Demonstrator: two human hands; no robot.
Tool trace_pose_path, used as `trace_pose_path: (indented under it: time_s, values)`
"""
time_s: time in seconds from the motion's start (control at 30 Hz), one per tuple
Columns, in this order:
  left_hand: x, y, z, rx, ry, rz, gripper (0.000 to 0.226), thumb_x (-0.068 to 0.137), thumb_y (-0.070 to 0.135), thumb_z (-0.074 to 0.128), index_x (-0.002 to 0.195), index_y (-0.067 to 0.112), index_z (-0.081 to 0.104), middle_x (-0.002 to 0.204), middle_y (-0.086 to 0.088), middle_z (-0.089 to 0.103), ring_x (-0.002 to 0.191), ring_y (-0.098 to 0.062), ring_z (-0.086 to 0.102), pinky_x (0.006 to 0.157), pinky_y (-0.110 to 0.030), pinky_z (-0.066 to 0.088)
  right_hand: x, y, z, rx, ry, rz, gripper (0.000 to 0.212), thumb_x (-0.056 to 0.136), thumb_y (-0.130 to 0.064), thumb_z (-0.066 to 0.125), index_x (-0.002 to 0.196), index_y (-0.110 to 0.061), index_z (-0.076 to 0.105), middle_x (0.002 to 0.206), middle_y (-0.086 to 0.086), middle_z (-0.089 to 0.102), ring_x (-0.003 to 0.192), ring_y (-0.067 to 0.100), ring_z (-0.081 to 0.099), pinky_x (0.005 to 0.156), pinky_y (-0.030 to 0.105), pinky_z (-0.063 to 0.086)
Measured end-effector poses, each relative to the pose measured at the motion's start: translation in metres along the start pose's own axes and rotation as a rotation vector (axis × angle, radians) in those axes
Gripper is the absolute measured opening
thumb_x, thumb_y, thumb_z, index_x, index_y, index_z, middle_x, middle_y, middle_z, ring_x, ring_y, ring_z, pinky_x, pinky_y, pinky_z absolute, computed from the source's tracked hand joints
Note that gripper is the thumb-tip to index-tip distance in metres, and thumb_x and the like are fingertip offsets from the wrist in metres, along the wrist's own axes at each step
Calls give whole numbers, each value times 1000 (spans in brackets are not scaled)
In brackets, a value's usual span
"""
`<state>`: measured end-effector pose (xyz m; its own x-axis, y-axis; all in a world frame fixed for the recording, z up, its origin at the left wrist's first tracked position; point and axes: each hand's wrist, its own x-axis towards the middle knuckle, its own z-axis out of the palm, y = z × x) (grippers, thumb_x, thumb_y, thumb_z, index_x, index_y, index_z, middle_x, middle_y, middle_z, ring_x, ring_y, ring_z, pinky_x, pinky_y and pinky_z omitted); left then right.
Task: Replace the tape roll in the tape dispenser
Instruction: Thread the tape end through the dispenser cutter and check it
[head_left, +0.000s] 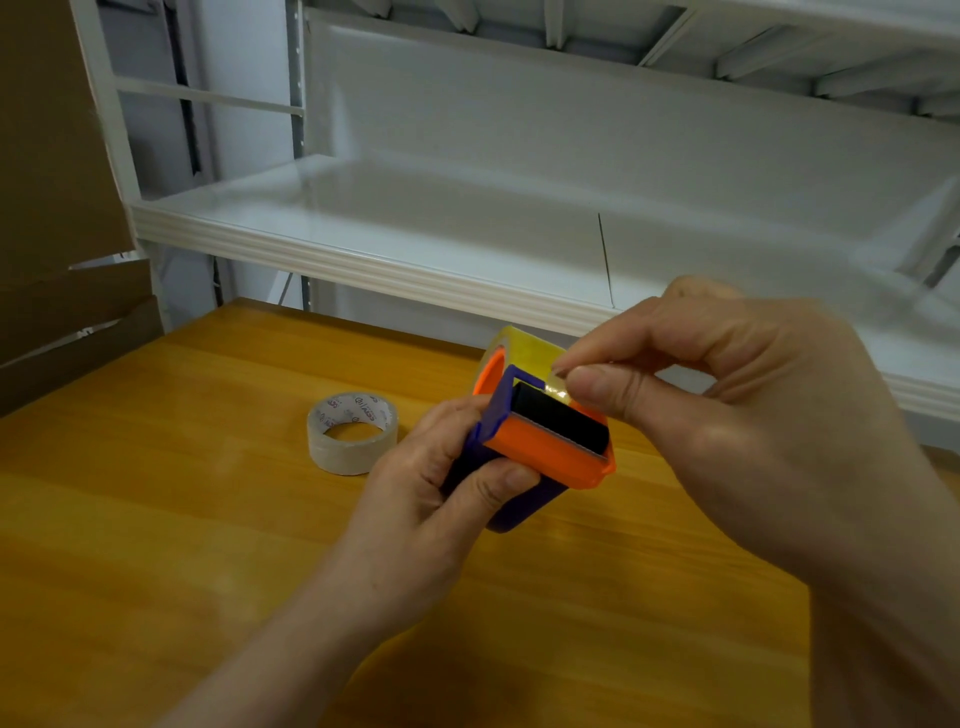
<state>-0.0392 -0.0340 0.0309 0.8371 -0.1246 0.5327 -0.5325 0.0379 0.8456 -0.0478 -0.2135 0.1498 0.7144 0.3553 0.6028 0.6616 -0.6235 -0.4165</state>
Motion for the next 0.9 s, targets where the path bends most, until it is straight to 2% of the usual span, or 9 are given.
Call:
trace_pose_path:
  time_s: [0.07, 0.17, 0.23, 0.3, 0.43, 0.53, 0.63, 0.77, 0.9]
  values:
    - [0, 0, 2, 29, -11, 10, 37, 89, 52, 60, 119, 30, 67, 121, -2, 64, 109, -29, 64, 77, -32, 57, 1, 1, -1, 25, 18, 19, 9, 84, -48, 68, 77, -44, 73, 80, -15, 67, 89, 0, 64, 70, 11, 46]
    - [-1, -1, 4, 94, 20, 39, 28, 90, 42, 60, 115, 32, 67, 120, 2, 63, 112, -25, 62, 82, -30, 56, 0, 0, 5, 27, 29, 23, 6, 83, -42, 73, 78, -43, 74, 79, -17, 67, 87, 0, 63, 72, 9, 47]
    - [-1, -2, 4, 123, 49, 49, 25, 90, 40, 60, 112, 33, 68, 119, 4, 62, 114, -24, 60, 87, -34, 56, 0, -1, 10, 21, 12, 22, 4, 82, -42, 72, 83, -43, 75, 80, -17, 66, 85, 1, 63, 70, 12, 48]
    - [-1, -1, 2, 118, 58, 33, 27, 89, 43, 61, 113, 34, 68, 120, 5, 62, 113, -24, 61, 85, -36, 58, 1, 0, 11, 56, 4, 42, 2, 83, -41, 74, 83, -43, 76, 80, -15, 67, 84, 2, 64, 68, 13, 49]
    - [-1, 1, 3, 26, 31, -2, 42, 86, 55, 62, 117, 28, 67, 119, -1, 64, 107, -28, 65, 74, -32, 58, 2, 2, 1, 124, 25, 86, 5, 78, -34, 75, 79, -37, 78, 81, -14, 73, 84, 2, 68, 71, 15, 53]
    - [-1, 1, 2, 6, 23, -1, 46, 86, 57, 62, 120, 26, 67, 120, -3, 65, 109, -29, 65, 76, -32, 58, 1, 3, -3, 145, 17, 103, 6, 77, -30, 77, 79, -36, 79, 85, -17, 74, 85, 2, 69, 73, 17, 54]
    - [0, 2, 2, 44, 33, 16, 43, 86, 57, 61, 120, 32, 67, 121, 0, 65, 111, -27, 65, 78, -35, 59, 2, 4, -3, 131, 0, 100, 7, 77, -30, 77, 79, -36, 79, 83, -15, 74, 85, 3, 69, 70, 21, 55]
    - [1, 2, 1, 61, 48, 22, 41, 87, 57, 60, 119, 34, 66, 120, 1, 65, 111, -27, 65, 80, -40, 59, 1, 4, -2, 98, -80, 78, 11, 77, -36, 72, 84, -43, 78, 84, -16, 69, 87, 4, 64, 72, 22, 46]
    - [-1, 2, 4, 68, -2, 7, 28, 88, 47, 62, 114, 38, 68, 115, 6, 64, 108, -20, 64, 79, -27, 56, 2, 6, -2, 125, -119, 78, 11, 80, -31, 73, 84, -38, 79, 85, -14, 70, 87, 6, 66, 71, 21, 52]
